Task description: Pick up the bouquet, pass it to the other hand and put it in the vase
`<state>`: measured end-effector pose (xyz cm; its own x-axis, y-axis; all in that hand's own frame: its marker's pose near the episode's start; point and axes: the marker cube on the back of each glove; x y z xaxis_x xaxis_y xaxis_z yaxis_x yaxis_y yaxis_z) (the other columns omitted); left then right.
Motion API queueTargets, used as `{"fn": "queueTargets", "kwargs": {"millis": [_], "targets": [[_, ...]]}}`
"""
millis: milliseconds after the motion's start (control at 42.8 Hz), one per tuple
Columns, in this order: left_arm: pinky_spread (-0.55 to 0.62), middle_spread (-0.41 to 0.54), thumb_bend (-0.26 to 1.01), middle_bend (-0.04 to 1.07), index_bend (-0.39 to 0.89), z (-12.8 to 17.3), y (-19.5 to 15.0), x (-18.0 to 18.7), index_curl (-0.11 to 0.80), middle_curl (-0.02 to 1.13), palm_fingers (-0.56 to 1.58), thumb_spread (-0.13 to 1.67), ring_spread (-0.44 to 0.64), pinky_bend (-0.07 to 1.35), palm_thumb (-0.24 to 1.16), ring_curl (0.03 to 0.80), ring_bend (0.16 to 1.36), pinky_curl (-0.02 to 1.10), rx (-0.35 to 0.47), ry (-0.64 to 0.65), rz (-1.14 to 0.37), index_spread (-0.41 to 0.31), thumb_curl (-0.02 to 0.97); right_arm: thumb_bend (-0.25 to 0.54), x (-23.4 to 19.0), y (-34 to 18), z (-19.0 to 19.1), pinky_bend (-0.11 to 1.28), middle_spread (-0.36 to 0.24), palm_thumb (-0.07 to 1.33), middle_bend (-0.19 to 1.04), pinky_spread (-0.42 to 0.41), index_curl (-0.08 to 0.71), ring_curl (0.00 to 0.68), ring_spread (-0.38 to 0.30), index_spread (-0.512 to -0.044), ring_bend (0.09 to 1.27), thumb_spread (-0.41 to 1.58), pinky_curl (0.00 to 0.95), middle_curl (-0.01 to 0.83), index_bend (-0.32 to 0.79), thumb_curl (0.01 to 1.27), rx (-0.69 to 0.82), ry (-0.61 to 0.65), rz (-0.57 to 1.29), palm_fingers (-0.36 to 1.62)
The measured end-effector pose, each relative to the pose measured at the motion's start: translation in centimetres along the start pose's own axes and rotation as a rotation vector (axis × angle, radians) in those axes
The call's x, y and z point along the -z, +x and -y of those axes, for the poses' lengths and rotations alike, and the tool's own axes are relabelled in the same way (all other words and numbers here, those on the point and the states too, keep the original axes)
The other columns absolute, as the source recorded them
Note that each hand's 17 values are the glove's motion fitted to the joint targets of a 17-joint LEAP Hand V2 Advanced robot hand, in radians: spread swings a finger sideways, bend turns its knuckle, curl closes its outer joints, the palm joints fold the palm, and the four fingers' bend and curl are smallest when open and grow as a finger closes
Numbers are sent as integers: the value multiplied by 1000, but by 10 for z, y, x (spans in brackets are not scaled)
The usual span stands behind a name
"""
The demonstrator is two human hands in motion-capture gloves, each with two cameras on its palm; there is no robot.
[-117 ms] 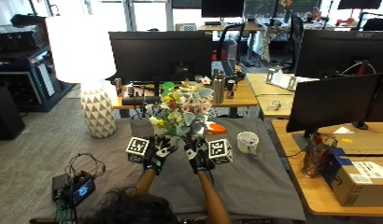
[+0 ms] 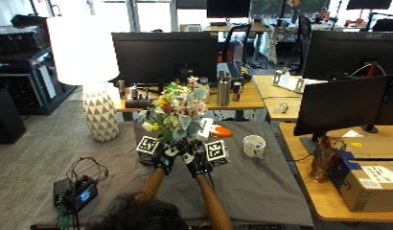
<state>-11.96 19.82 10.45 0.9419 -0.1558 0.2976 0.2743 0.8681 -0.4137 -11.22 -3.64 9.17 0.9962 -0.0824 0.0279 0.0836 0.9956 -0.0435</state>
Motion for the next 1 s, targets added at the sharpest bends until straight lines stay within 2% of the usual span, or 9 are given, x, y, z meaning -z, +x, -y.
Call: {"fn": "queueTargets", "kwargs": {"millis": [93,163,280,537,631,654,677,724,1004], "targets": [[255,62,160,255,85,-11,11,-38,26,191,433,693,140,673,452,237,625,236,6,-55,-60,100,167,379,-31,-4,17,742,-115,826,562,-231,102,326,-171,-194,851,397,302,262,83,278,55,-31,18,1275],[270,10,201,335,107,-4,8,-34,48,228,505,767,134,641,565,242,619,235,9,19,-24,92,203,354,-40,1,24,774,-119,853,593,-241,107,362,-180,-209,876,444,335,298,63,309,83,-29,30,1236],[244,-95,216,442,157,3,4,-28,108,289,689,845,35,532,671,252,604,216,-3,88,57,-3,254,316,-43,-18,16,806,-127,893,618,-251,110,403,-184,-224,908,506,370,342,44,356,78,-55,72,1193],[176,-216,161,520,129,10,13,-13,180,376,858,915,-112,413,763,292,587,222,47,163,19,-81,327,208,-57,-1,23,902,-134,903,578,-226,74,444,-194,-246,886,633,430,397,-5,430,173,-179,-22,958],[141,-240,134,540,106,20,15,1,188,397,915,983,-155,384,754,307,598,228,2,169,3,-97,333,180,-49,2,12,832,-108,876,550,-120,82,455,-165,-277,852,778,443,406,38,435,168,-216,-30,736],[130,-244,129,537,101,22,20,6,190,401,925,995,-166,384,756,312,606,231,-9,180,2,-99,333,176,-44,4,8,794,-100,871,521,-93,105,440,-155,-269,810,817,430,398,121,436,164,-216,-34,717],[127,-247,123,534,99,23,26,11,192,404,920,1005,-167,383,756,313,600,235,-17,197,4,-101,336,170,-39,8,5,800,-98,871,531,-86,96,446,-157,-276,823,834,433,405,76,438,162,-211,-39,725],[76,-252,117,516,85,26,43,24,191,408,959,1030,-204,404,765,325,620,247,-37,243,18,-116,334,164,-25,18,0,741,-91,871,486,-35,134,419,-139,-270,753,883,408,393,170,442,161,-187,-53,720],[-74,-276,65,428,74,62,124,118,187,426,988,1106,-294,447,786,373,659,307,-277,363,-17,-165,325,113,68,77,-29,609,-65,881,389,91,226,374,-82,-267,589,1027,367,393,162,465,29,36,-64,780]]}}
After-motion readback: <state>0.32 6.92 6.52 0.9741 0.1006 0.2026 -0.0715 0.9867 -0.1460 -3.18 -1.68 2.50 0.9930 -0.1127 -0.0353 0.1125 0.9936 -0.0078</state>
